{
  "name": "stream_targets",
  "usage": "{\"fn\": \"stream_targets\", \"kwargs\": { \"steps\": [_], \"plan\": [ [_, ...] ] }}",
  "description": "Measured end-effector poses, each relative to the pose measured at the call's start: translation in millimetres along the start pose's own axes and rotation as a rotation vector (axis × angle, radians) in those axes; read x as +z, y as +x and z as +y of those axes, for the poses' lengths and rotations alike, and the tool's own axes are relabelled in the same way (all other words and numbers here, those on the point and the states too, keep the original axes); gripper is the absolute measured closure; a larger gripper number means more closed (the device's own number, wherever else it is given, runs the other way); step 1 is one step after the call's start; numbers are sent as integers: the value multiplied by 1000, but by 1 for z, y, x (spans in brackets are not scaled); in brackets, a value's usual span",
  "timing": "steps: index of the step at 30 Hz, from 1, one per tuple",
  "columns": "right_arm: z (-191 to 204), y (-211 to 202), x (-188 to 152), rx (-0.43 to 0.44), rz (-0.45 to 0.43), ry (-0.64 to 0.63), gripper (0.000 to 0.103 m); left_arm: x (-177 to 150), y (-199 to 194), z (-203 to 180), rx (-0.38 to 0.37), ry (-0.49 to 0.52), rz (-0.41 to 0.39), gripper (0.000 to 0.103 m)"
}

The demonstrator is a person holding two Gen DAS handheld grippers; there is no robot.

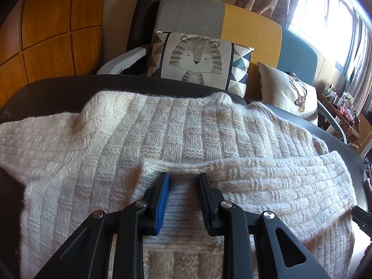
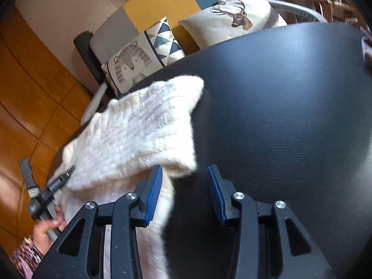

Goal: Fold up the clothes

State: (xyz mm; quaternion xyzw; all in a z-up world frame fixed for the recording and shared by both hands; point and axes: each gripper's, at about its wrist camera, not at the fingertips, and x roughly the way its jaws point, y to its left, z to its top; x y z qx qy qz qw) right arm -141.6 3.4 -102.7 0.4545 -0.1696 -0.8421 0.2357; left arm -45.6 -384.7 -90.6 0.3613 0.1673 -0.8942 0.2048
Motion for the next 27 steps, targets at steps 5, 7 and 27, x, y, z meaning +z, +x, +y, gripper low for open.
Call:
{"fn": "stream_targets", "kwargs": {
  "steps": [5, 7, 27],
  "plan": [
    [24, 12, -1, -85, -14, -98, 64, 0, 0, 1, -3, -4, 0, 78],
    [26, 14, 0, -108, -4, -113, 83, -1, 0, 1, -6, -7, 0, 78],
    [10, -47, 0, -53, -94, -122, 86, 0, 1, 6, -31, -27, 1, 78]
  ]
}}
